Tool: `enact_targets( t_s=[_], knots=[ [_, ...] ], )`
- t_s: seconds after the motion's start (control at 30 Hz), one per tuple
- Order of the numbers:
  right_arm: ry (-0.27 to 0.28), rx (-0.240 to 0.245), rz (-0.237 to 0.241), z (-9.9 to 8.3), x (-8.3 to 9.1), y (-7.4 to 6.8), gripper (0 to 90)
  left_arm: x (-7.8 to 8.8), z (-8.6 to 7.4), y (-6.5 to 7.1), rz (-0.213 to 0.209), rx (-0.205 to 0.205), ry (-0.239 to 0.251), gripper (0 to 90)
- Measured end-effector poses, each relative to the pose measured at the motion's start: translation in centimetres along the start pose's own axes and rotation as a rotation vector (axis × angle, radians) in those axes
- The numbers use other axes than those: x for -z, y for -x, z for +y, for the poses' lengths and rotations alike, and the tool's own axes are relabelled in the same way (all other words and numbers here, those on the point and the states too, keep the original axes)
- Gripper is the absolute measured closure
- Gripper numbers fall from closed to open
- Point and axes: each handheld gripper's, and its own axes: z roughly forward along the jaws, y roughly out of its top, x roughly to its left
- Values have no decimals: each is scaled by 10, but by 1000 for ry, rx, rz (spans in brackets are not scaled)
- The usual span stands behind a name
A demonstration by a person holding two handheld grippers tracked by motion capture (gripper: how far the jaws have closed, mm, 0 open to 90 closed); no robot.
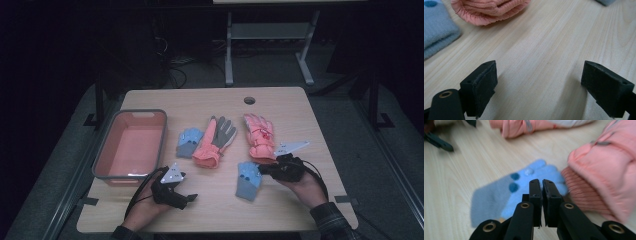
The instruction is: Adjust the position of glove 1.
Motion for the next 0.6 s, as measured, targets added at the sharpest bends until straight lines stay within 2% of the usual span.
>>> enact_targets(
  t_s=[0.07, 0.23, 0.3, 0.4, 0.5, 0.6],
  knots=[
    [24, -9, -6, 3, 9, 0, 860, 0, 0, 0, 0, 0, -1, 128],
    [100, 12, -5, 13, 34, -4, 860, 0, 0, 0, 0, 2, 1, 128],
    [106, 23, -11, 14, 37, -6, 860, 0, 0, 0, 0, 1, 0, 128],
    [120, 60, -47, 20, 48, -14, 859, 0, 0, 0, 1, 1, 3, 128],
    [116, 74, -59, 25, 49, -19, 859, 0, 0, 0, 1, 0, 3, 129],
    [98, 95, -56, 32, 39, -28, 853, 0, 0, 0, 0, 3, 2, 128]
  ],
)
